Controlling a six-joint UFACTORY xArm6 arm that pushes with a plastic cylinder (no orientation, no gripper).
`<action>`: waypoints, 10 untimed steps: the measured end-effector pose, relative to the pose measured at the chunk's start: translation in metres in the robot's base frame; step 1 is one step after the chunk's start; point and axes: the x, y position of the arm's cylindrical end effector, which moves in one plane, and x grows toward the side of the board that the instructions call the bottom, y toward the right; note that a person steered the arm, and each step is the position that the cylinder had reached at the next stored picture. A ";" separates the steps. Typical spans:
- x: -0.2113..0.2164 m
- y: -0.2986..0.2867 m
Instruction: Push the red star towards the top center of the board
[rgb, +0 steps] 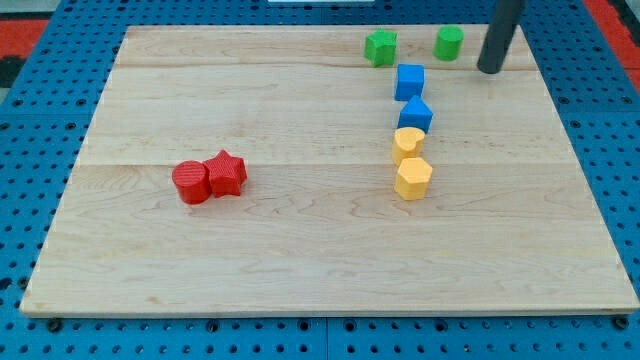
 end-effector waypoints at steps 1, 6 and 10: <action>0.028 0.068; 0.284 -0.223; 0.186 -0.291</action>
